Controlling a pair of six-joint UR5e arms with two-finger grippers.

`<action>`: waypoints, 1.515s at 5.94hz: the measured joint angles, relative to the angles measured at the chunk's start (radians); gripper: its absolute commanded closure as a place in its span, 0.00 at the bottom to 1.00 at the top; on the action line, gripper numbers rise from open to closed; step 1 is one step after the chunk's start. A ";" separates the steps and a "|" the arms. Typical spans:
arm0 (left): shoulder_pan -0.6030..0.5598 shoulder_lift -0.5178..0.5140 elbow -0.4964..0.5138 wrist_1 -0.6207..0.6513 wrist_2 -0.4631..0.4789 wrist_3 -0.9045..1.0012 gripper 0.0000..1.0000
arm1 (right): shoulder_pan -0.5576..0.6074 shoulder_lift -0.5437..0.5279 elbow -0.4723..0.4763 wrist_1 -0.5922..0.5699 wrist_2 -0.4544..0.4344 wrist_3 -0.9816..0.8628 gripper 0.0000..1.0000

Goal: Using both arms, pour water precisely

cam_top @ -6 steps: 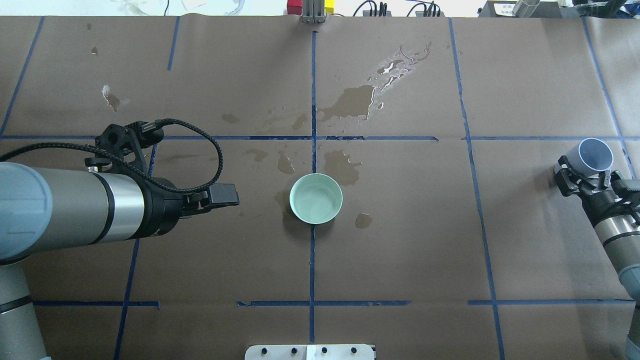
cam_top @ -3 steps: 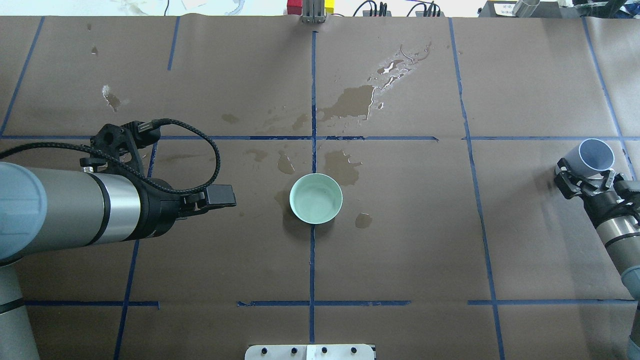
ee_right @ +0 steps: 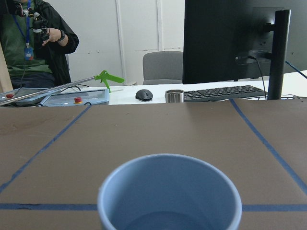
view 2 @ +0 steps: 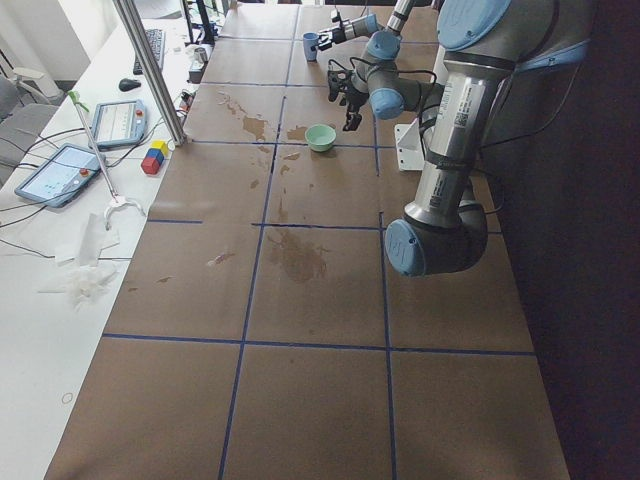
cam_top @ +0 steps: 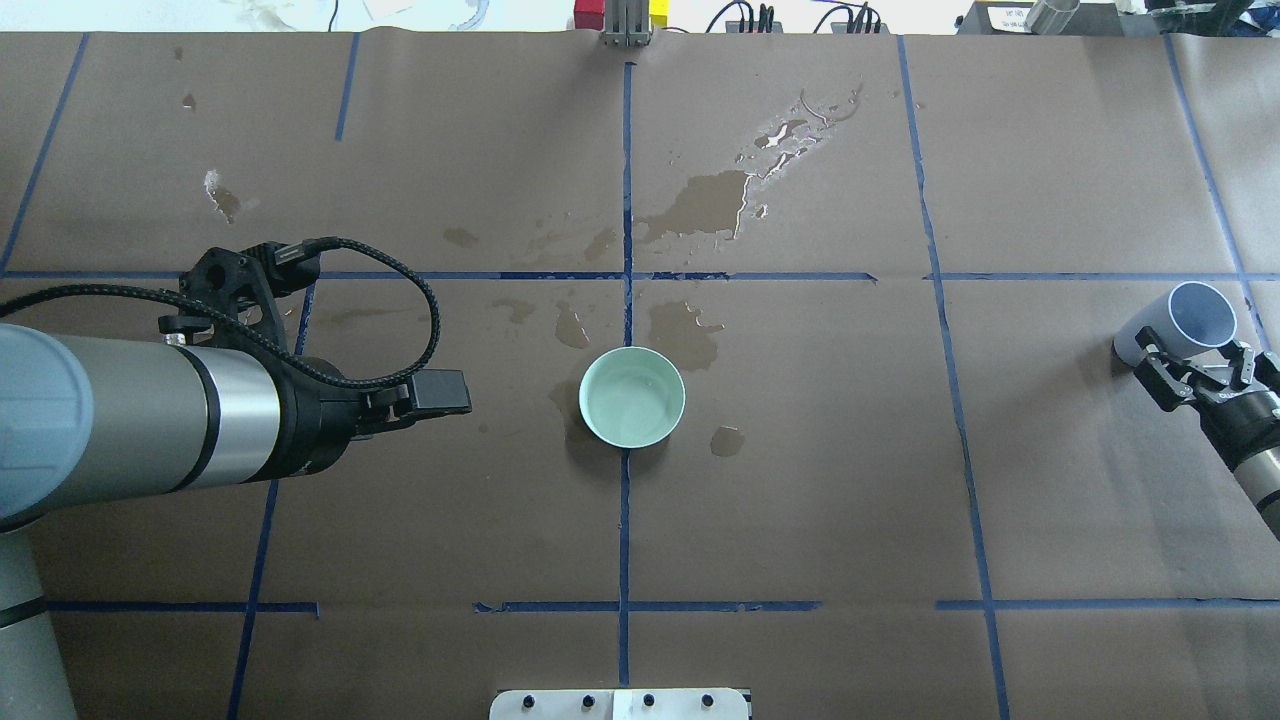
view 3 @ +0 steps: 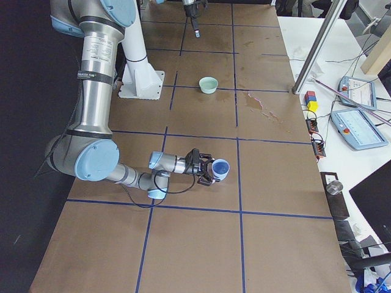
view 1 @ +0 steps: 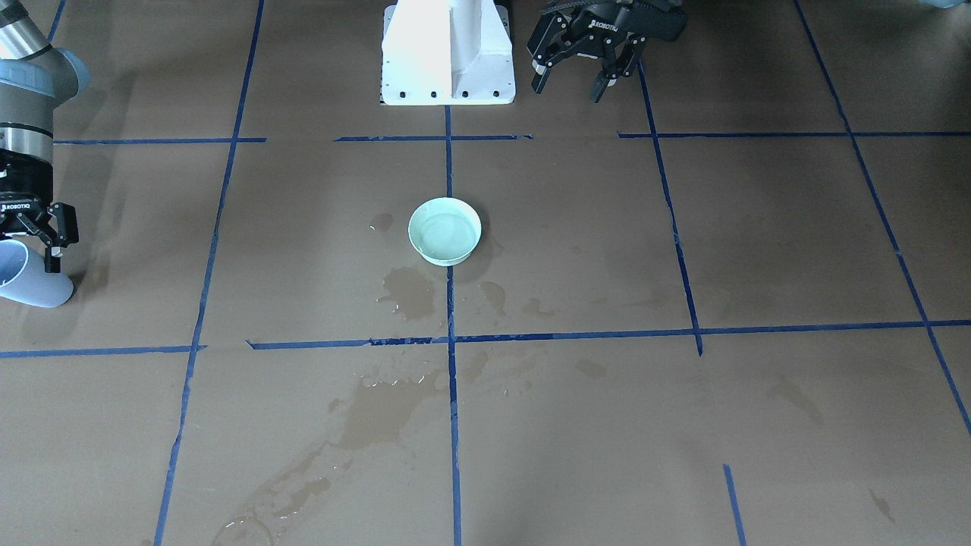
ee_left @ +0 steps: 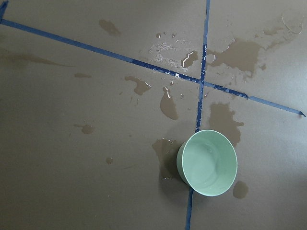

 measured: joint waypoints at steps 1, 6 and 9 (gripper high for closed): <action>0.000 0.000 0.000 0.001 0.000 0.000 0.00 | 0.000 -0.008 0.012 0.013 0.023 -0.005 0.00; 0.006 0.003 0.003 0.003 0.000 -0.002 0.00 | 0.004 -0.148 0.101 0.018 0.330 -0.006 0.00; 0.024 0.003 0.013 0.007 -0.001 -0.002 0.00 | 0.258 -0.196 0.111 0.011 0.789 -0.041 0.00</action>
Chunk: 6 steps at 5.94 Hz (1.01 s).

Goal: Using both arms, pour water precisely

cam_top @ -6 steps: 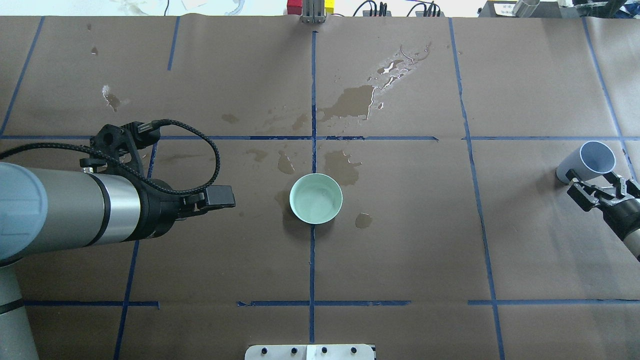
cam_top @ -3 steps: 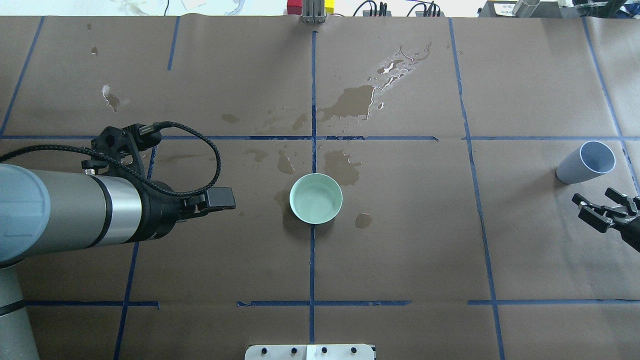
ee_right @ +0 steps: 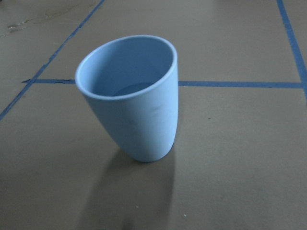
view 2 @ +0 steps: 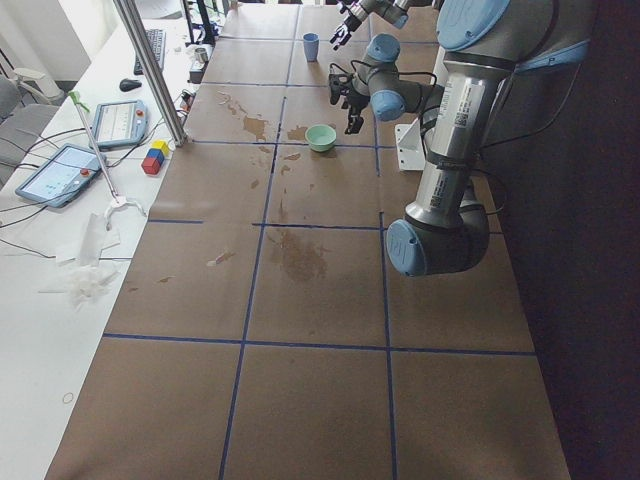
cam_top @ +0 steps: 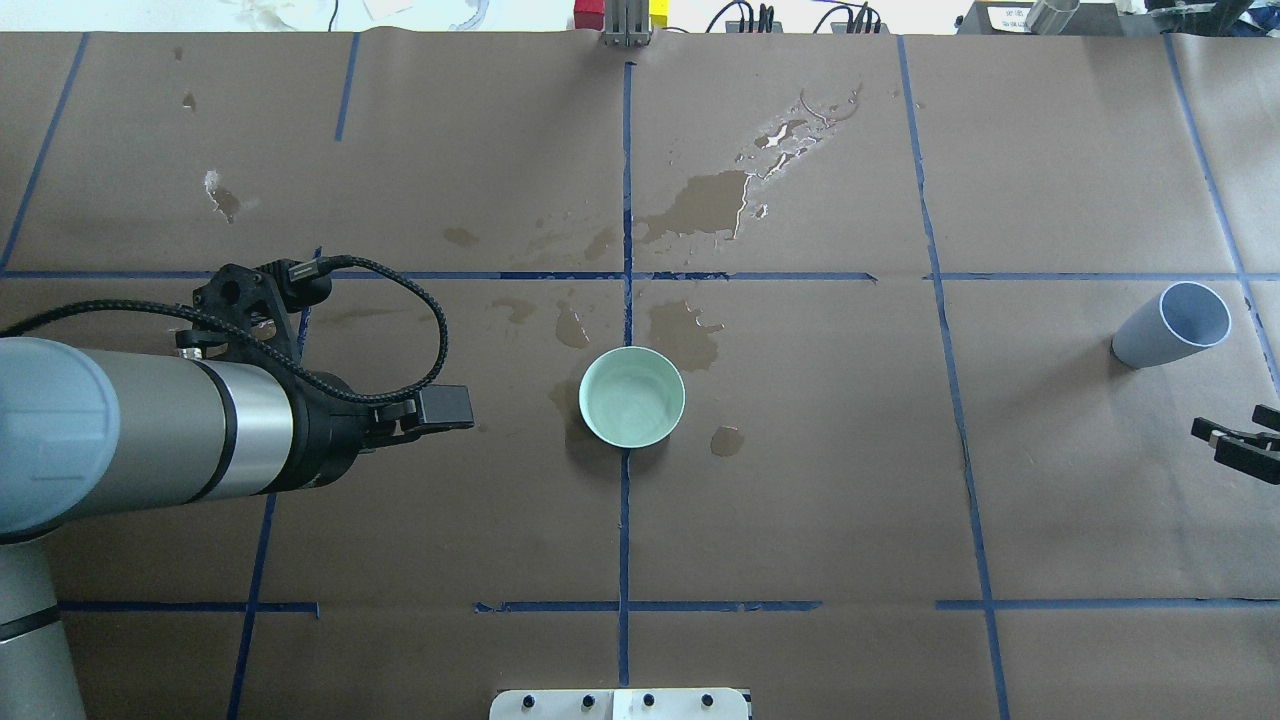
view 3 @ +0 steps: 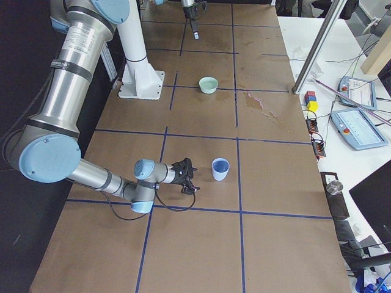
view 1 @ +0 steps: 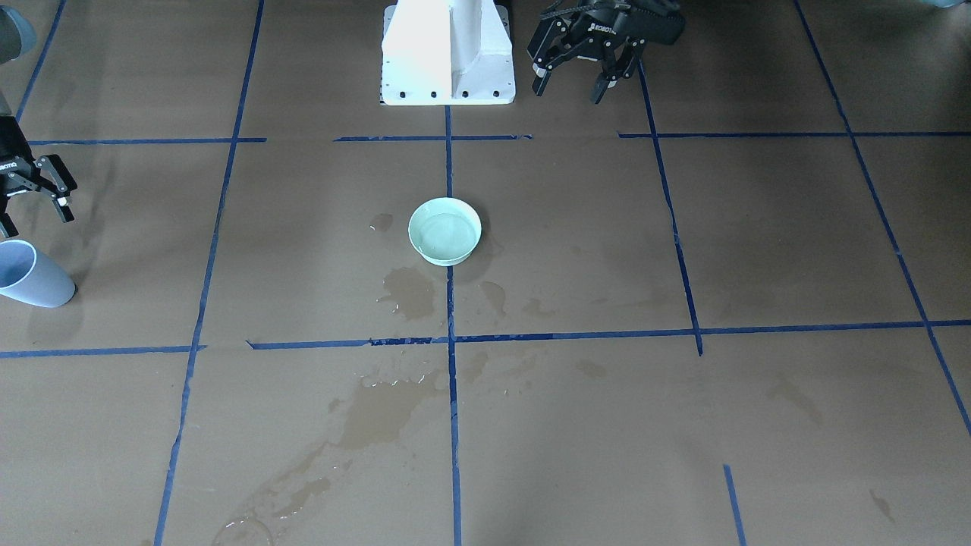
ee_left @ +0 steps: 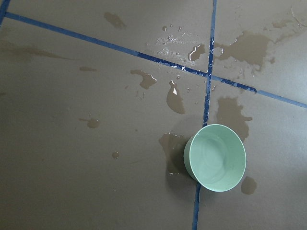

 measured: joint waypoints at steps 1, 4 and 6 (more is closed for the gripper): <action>0.027 -0.009 0.015 0.002 0.000 -0.001 0.00 | 0.118 0.002 -0.004 -0.009 0.144 -0.047 0.00; 0.082 -0.151 0.181 0.000 -0.006 0.000 0.00 | 0.344 0.047 -0.008 -0.157 0.399 -0.224 0.00; 0.085 -0.187 0.270 -0.009 -0.002 0.012 0.00 | 0.478 0.083 -0.009 -0.294 0.561 -0.329 0.00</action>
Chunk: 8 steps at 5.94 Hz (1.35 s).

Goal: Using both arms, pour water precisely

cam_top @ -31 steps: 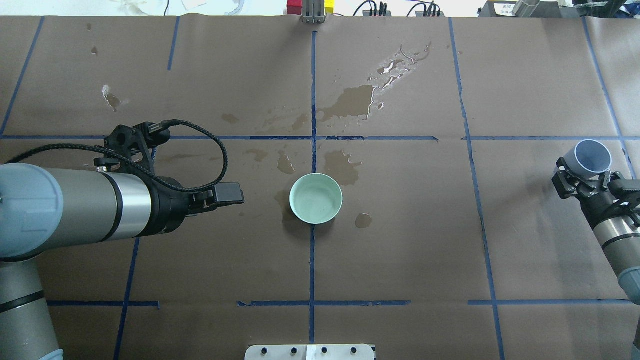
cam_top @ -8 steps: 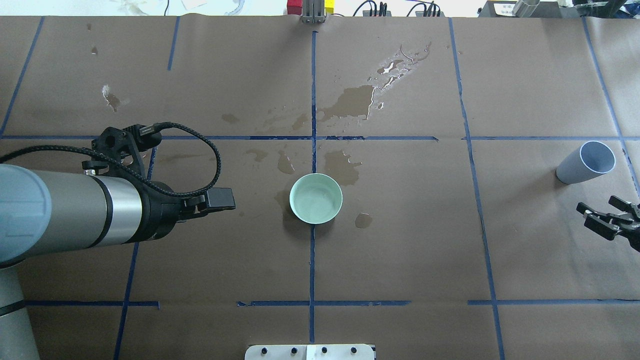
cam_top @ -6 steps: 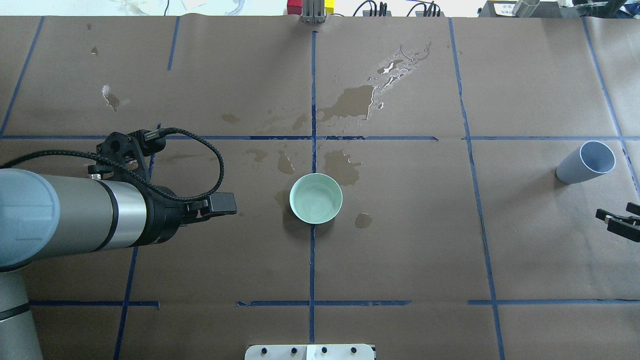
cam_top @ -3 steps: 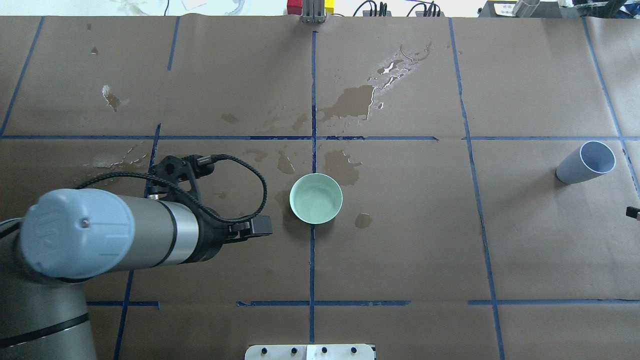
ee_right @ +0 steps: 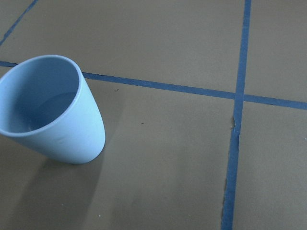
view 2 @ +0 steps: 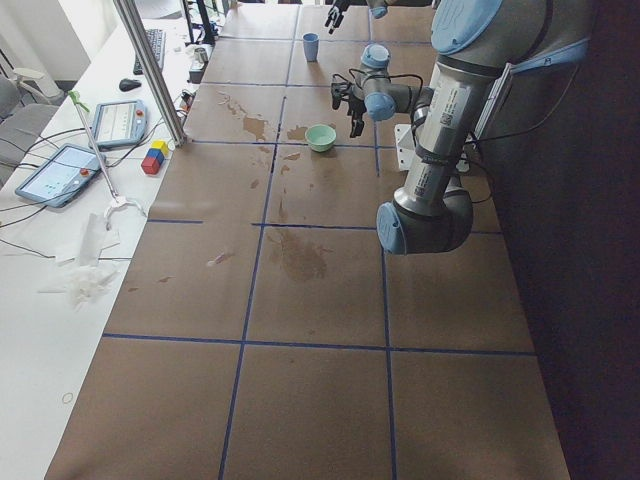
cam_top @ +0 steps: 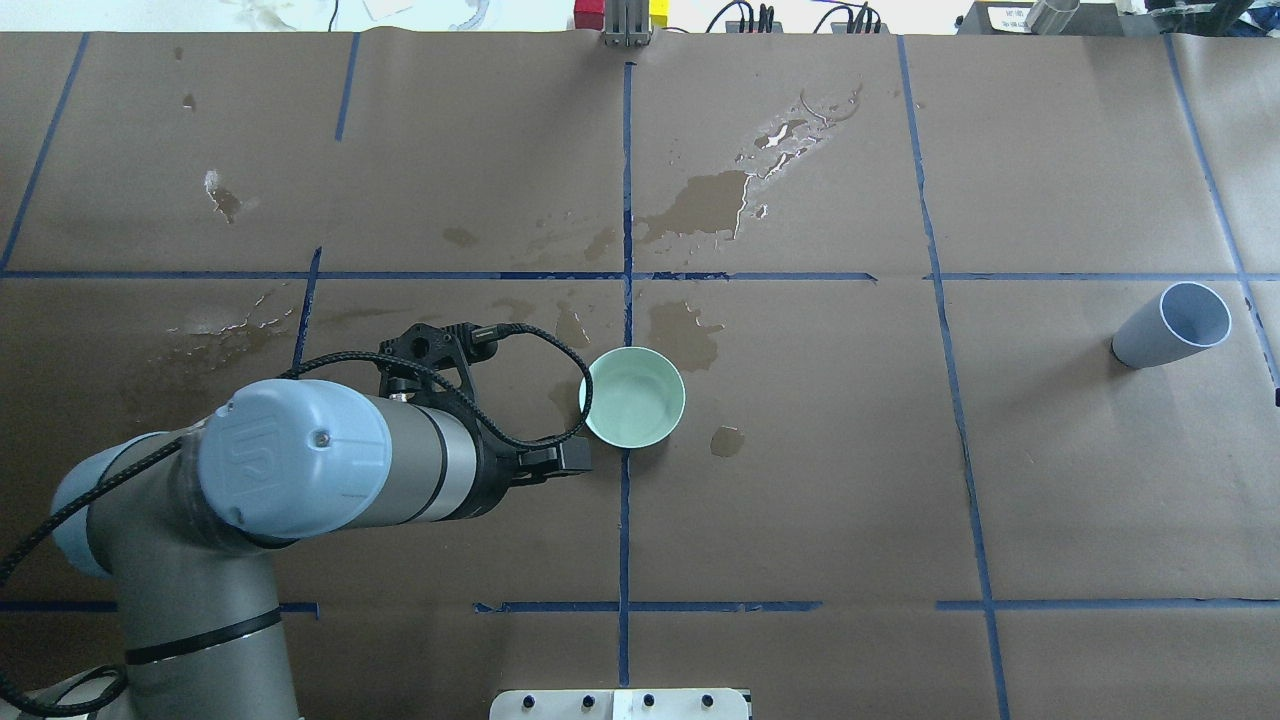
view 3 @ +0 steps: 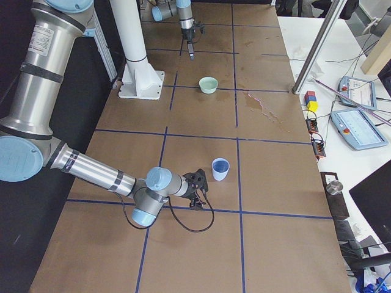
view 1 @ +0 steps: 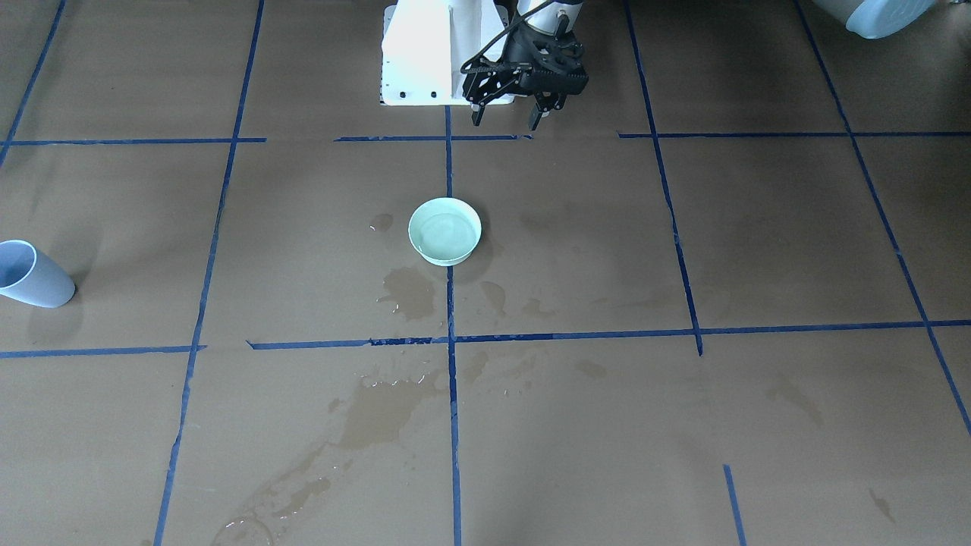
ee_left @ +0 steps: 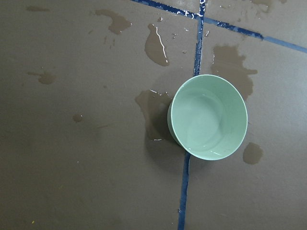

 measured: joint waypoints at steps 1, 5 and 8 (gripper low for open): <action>-0.003 -0.026 0.054 -0.002 0.000 0.005 0.00 | 0.060 0.024 0.000 -0.078 0.092 -0.035 0.00; -0.070 -0.153 0.274 -0.021 -0.062 0.014 0.00 | 0.269 0.149 0.011 -0.488 0.364 -0.358 0.00; -0.090 -0.197 0.431 -0.138 -0.073 0.001 0.03 | 0.315 0.185 0.027 -0.720 0.372 -0.668 0.00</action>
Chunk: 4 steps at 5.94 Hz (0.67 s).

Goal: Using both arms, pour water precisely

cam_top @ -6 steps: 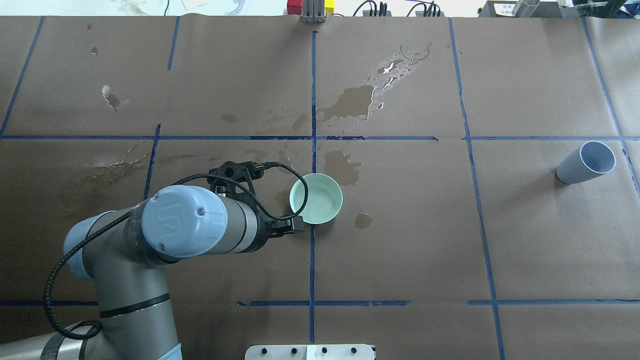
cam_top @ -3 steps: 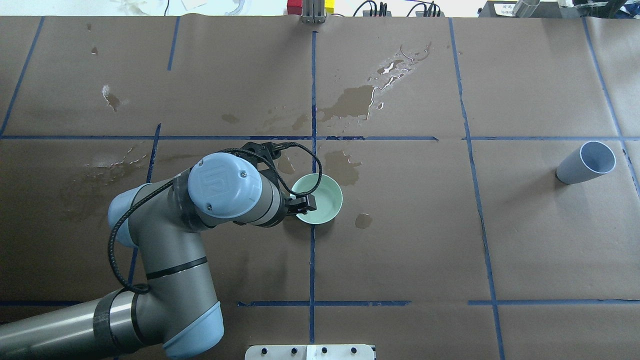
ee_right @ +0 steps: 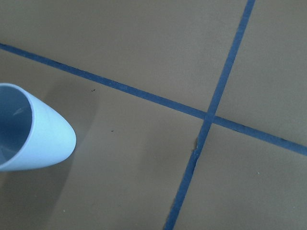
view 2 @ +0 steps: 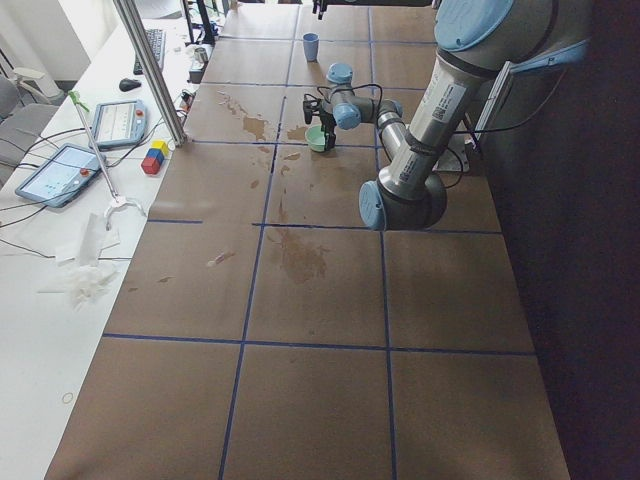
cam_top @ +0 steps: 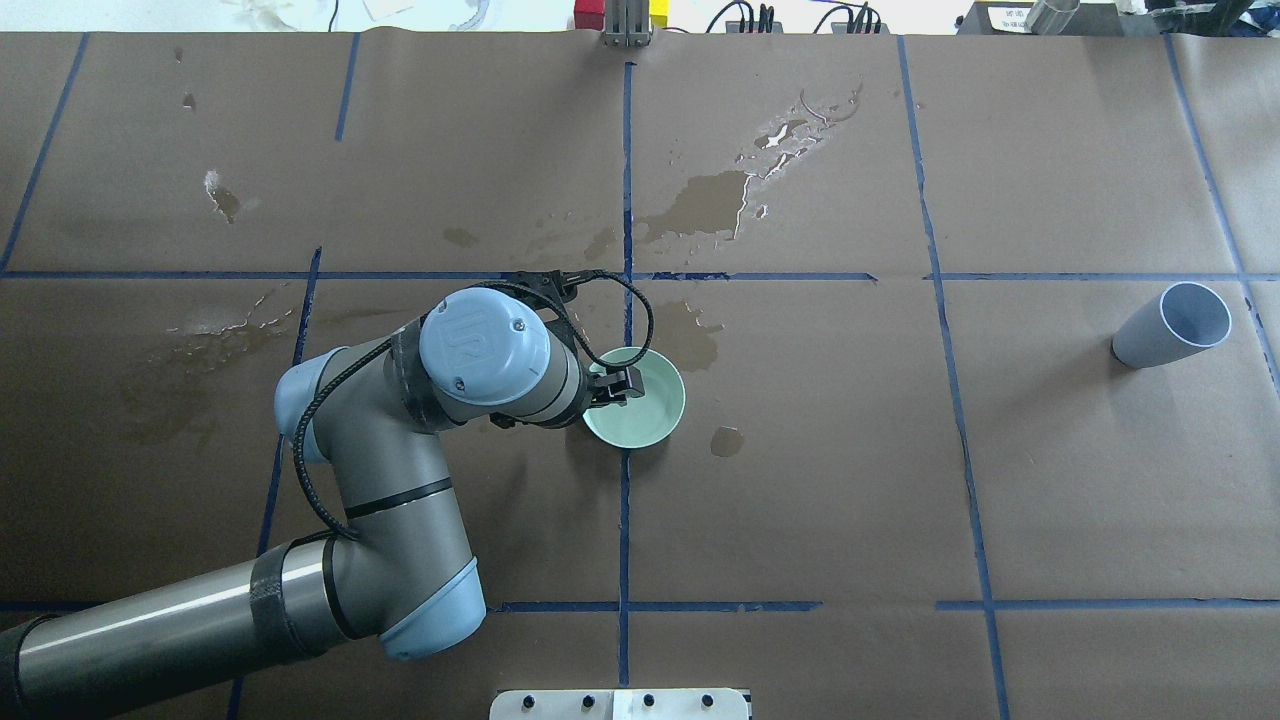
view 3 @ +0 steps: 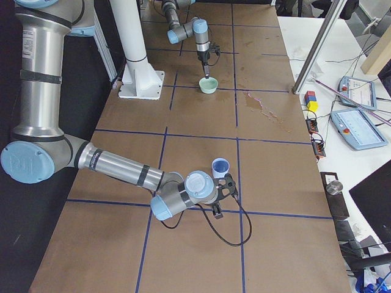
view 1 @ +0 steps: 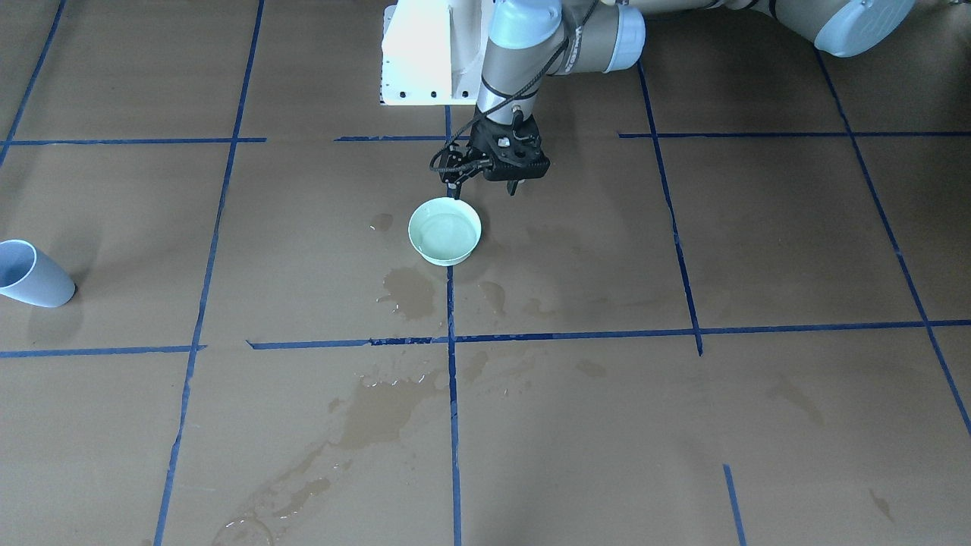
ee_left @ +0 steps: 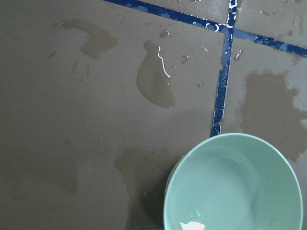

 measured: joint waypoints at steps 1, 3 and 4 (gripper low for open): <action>-0.001 -0.012 0.028 -0.005 -0.015 -0.006 0.05 | 0.028 0.007 0.039 -0.122 -0.006 -0.139 0.00; -0.001 -0.015 0.043 -0.007 -0.037 -0.009 0.05 | 0.066 -0.008 0.191 -0.374 -0.044 -0.279 0.00; -0.001 -0.015 0.044 -0.007 -0.041 -0.009 0.06 | 0.075 -0.011 0.287 -0.558 -0.066 -0.352 0.00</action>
